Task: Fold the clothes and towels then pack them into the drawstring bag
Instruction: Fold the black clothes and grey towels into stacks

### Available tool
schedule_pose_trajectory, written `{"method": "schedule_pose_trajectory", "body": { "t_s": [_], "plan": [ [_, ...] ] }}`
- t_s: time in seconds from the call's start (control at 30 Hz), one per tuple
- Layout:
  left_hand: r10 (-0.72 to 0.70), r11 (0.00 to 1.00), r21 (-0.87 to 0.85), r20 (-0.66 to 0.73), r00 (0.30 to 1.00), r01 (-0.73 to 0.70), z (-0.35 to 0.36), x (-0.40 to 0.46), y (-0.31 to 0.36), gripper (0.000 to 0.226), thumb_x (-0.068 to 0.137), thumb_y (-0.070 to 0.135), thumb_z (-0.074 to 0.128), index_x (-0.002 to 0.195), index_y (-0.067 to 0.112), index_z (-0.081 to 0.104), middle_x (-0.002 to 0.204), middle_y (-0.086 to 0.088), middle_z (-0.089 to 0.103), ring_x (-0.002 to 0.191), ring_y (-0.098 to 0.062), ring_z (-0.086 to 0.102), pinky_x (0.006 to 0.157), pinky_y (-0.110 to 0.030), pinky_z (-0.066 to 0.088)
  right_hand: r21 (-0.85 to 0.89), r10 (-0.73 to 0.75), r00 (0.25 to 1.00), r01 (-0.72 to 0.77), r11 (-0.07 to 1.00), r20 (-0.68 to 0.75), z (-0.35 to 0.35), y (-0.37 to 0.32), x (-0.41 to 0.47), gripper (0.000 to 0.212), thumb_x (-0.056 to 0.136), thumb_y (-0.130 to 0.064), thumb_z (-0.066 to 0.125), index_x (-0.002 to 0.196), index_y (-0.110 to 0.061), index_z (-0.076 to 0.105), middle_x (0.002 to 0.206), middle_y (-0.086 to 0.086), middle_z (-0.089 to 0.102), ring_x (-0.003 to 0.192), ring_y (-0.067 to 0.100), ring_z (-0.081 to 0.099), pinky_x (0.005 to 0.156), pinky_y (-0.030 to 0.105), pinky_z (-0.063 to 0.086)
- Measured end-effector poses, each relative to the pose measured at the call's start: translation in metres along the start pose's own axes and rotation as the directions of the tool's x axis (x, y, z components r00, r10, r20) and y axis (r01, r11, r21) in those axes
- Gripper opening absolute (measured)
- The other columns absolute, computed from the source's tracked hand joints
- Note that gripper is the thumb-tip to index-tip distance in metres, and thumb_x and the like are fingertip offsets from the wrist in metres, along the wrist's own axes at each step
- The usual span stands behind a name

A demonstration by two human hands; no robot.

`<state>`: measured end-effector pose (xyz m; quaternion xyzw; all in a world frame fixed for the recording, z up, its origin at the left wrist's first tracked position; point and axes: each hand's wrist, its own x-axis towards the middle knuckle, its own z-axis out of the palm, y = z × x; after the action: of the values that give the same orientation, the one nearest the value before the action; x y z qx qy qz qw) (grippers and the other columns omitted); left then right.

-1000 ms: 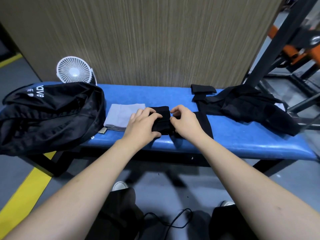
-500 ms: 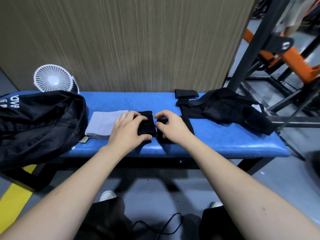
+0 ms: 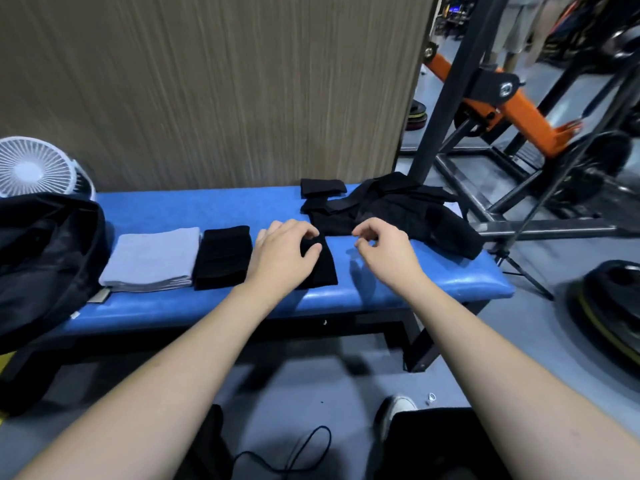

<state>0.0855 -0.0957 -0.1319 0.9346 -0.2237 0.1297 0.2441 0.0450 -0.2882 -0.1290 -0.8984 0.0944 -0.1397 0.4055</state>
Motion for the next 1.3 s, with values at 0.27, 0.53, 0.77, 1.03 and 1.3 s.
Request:
{"method": "schedule_pose_trajectory", "body": {
  "t_s": [0.27,0.53,0.77,1.03,1.3],
  "plan": [
    [-0.002,0.956,-0.293,0.03,1.0,0.011,0.046,0.019,0.065,0.019,0.094,0.03,0.055,0.112,0.029,0.062,0.102,0.016,0.063,0.096,-0.01,0.053,0.098,-0.033,0.041,0.068,0.161,0.967,-0.15,0.986,-0.197,-0.047,0.047,0.011,0.027,0.088,-0.009,0.058,0.112,-0.02,0.062,0.114,0.011,0.056,0.082,0.014,0.055,0.082,0.026,0.043],
    [-0.049,0.883,-0.459,0.117,0.992,0.098,0.074,0.029,0.086,0.023,0.095,0.028,0.058,0.118,0.027,0.061,0.114,0.017,0.059,0.092,-0.006,0.057,0.088,-0.032,0.052,0.139,0.191,0.977,-0.176,0.974,-0.099,-0.046,0.061,0.02,0.042,0.09,-0.01,0.057,0.129,-0.026,0.061,0.127,0.004,0.052,0.082,-0.003,0.054,0.08,0.016,0.038],
    [-0.179,0.676,-0.678,0.229,0.957,0.289,0.067,0.037,0.09,0.02,0.101,0.041,0.047,0.112,0.031,0.06,0.114,0.012,0.064,0.1,-0.005,0.061,0.091,-0.028,0.05,0.005,-0.003,0.99,0.004,1.0,-0.139,-0.035,0.059,0.021,0.043,0.087,-0.004,0.06,0.13,-0.013,0.063,0.13,0.0,0.05,0.116,0.02,0.05,0.104,0.03,0.041],
    [-0.277,0.105,-0.812,0.53,0.801,0.574,0.041,0.046,0.076,0.07,0.083,0.067,0.061,0.129,0.014,0.056,0.119,-0.008,0.069,0.094,-0.026,0.074,0.083,-0.043,0.061,-0.105,-0.467,0.872,0.484,0.869,0.147,-0.027,0.034,-0.002,0.037,0.081,-0.001,0.06,0.111,-0.017,0.074,0.118,-0.008,0.063,0.112,0.016,0.05,0.102,0.016,0.032],
    [-0.415,0.31,-0.777,0.407,0.814,0.547,0.021,0.036,0.052,0.025,0.089,0.006,0.05,0.109,0.007,0.066,0.104,-0.012,0.074,0.094,-0.027,0.072,0.083,-0.048,0.06,0.236,-0.089,0.996,0.088,0.968,-0.007,-0.028,0.022,-0.004,0.021,0.089,-0.003,0.058,0.088,-0.018,0.072,0.093,0.003,0.069,0.073,0.011,0.062,0.068,0.019,0.046]
  ]
}}
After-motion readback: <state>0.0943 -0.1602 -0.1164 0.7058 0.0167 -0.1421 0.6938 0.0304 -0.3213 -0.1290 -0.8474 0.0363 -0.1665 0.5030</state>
